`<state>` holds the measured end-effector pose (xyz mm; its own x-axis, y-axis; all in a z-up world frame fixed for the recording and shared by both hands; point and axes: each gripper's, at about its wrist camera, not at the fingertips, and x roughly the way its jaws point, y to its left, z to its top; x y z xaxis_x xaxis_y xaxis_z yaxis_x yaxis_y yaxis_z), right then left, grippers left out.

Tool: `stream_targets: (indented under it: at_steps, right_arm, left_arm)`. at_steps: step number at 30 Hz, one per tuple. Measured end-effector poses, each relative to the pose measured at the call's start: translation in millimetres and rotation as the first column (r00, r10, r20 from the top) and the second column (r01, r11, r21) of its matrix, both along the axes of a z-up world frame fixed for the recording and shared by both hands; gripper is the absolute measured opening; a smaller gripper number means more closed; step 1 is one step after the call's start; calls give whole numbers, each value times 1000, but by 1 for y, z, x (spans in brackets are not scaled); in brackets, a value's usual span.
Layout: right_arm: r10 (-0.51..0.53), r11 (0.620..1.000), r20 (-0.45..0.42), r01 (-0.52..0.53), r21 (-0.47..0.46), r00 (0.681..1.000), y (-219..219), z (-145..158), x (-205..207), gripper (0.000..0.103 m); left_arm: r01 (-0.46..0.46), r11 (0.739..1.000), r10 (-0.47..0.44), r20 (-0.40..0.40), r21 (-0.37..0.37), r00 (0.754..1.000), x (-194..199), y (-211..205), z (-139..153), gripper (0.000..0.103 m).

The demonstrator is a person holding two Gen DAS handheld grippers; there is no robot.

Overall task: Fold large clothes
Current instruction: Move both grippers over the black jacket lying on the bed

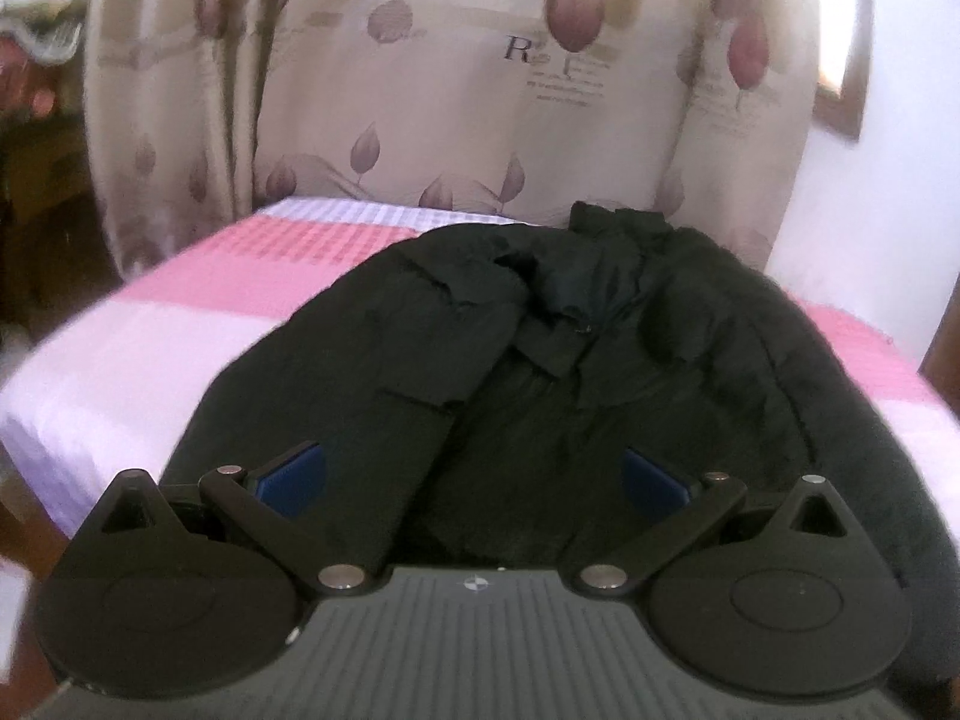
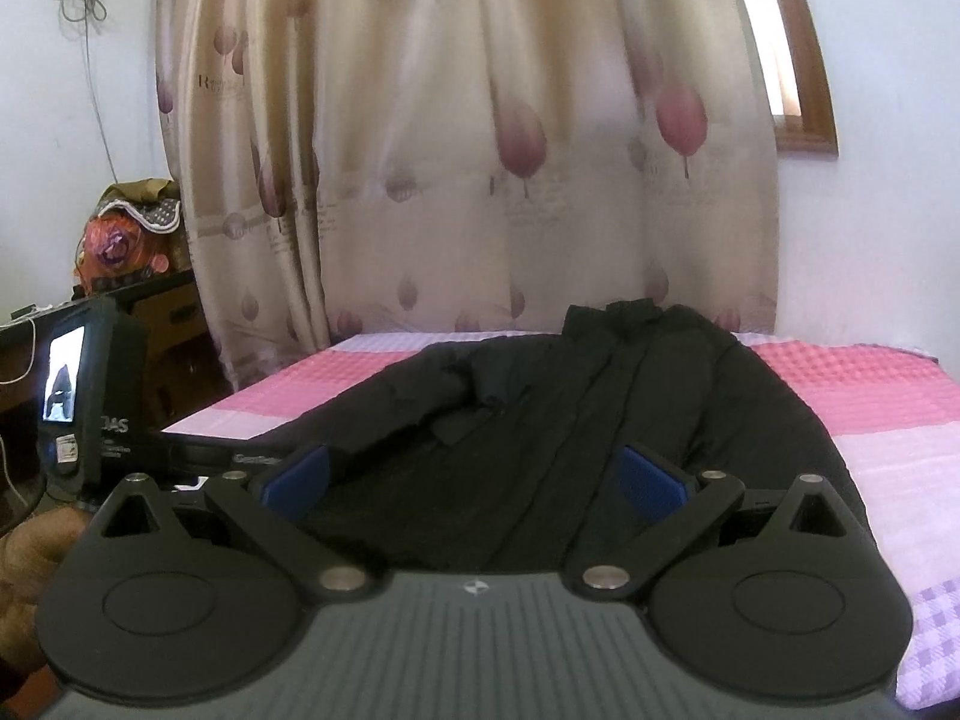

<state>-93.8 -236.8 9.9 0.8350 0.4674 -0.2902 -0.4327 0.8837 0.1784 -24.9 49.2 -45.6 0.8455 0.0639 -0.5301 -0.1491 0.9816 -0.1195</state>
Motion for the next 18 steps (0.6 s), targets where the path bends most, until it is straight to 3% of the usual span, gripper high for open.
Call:
stream_targets:
  at_steps: [6,12,18]
  right_arm:
    - [5,1000,-25,-5,7,1000,-2,-6,2,103]
    - [4,1000,-31,-4,11,1000,-1,-9,0,103]
    - [18,1000,-43,-18,-3,999,4,-11,-1,103]
  left_arm:
    - [-66,983,63,-27,-171,998,-27,51,-19,103]
    - [-114,940,110,-31,-322,993,-60,112,-39,102]
    - [-73,927,62,-41,-368,997,-54,139,-61,102]
